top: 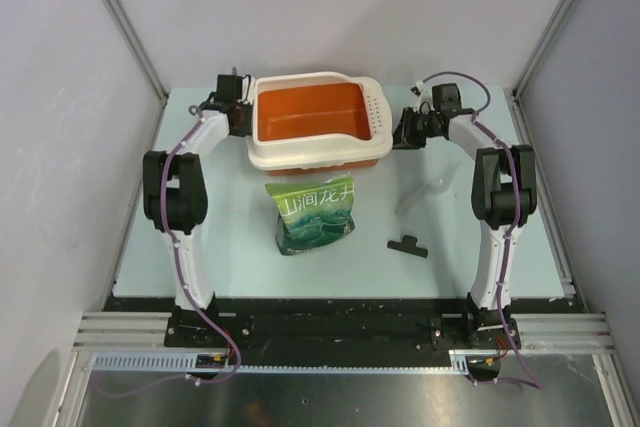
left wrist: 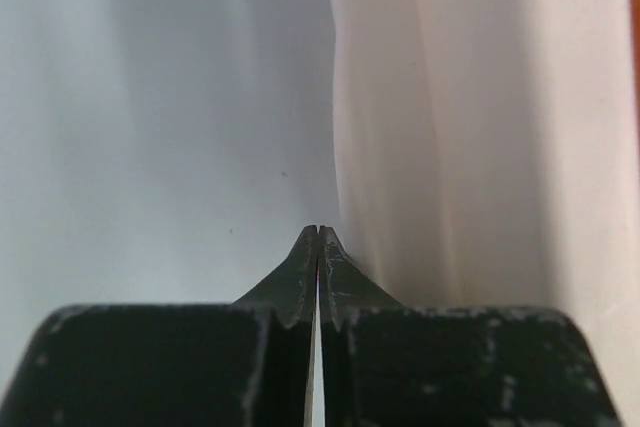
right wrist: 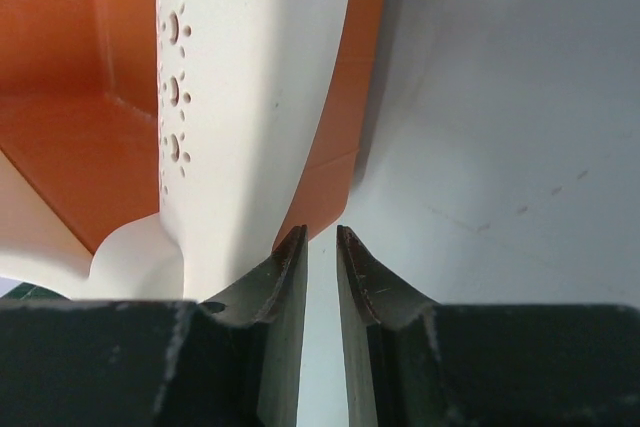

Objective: Fill the litter box with clean litter

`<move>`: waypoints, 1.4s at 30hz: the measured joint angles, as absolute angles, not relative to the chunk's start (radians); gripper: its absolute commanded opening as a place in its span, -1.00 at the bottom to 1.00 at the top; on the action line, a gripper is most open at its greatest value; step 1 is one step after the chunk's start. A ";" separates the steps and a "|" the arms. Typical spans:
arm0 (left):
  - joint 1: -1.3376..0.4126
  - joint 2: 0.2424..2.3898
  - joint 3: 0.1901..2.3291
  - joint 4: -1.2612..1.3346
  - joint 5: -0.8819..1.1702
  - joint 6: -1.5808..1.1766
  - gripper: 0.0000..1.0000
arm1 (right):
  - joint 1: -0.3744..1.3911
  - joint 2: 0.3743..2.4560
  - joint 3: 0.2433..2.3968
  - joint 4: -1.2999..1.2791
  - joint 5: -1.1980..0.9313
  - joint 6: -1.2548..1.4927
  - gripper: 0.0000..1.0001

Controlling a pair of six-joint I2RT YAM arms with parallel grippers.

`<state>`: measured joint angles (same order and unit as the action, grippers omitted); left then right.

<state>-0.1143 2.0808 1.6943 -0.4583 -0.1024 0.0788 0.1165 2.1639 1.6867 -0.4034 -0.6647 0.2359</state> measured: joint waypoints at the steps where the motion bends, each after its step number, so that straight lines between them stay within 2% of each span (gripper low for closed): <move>1: -0.116 2.086 1.699 -0.456 -0.102 0.078 -0.98 | 0.115 2.148 1.666 -0.404 -0.665 0.236 -0.53; 9: -0.117 2.108 1.723 -0.454 -0.078 0.087 -0.98 | 0.117 2.041 1.539 -0.410 -0.658 0.253 -0.39; 15: -0.119 2.107 1.723 -0.450 -0.045 0.086 -0.92 | 0.057 2.031 1.536 -0.437 -0.658 0.245 -0.27; 18: -0.125 2.100 1.708 -0.448 -0.028 0.085 -0.54 | -0.019 2.030 1.580 -0.460 -0.674 0.212 -0.14; 19: -0.126 2.093 1.699 -0.448 -0.022 0.084 -0.24 | -0.046 2.026 1.595 -0.461 -0.678 0.201 -0.09; 21: -0.126 2.063 1.663 -0.447 -0.016 0.068 -0.02 | -0.096 1.998 1.605 -0.474 -0.677 0.165 0.00; 22: -0.124 2.047 1.648 -0.451 -0.005 0.069 0.14 | -0.118 1.974 1.605 -0.492 -0.664 0.143 0.13; 25: -0.120 1.969 1.581 -0.455 0.015 0.049 0.35 | -0.138 1.869 1.559 -0.536 -0.565 0.088 0.39; 29: -0.115 1.845 1.505 -0.457 0.034 0.032 0.48 | -0.104 1.687 1.437 -0.606 -0.425 0.080 0.56; 32: -0.114 1.748 1.455 -0.453 0.044 0.025 0.50 | -0.083 1.625 1.356 -0.635 -0.366 0.124 0.59; 42: -0.113 1.636 1.346 -0.459 0.068 0.025 0.51 | -0.074 1.751 1.307 -0.660 -0.221 0.255 0.52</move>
<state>-0.1127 1.6356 1.3460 -0.4591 0.0685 0.0254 -0.0742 1.7508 1.3071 -0.6601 -0.2211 0.2550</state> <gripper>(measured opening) 0.755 0.776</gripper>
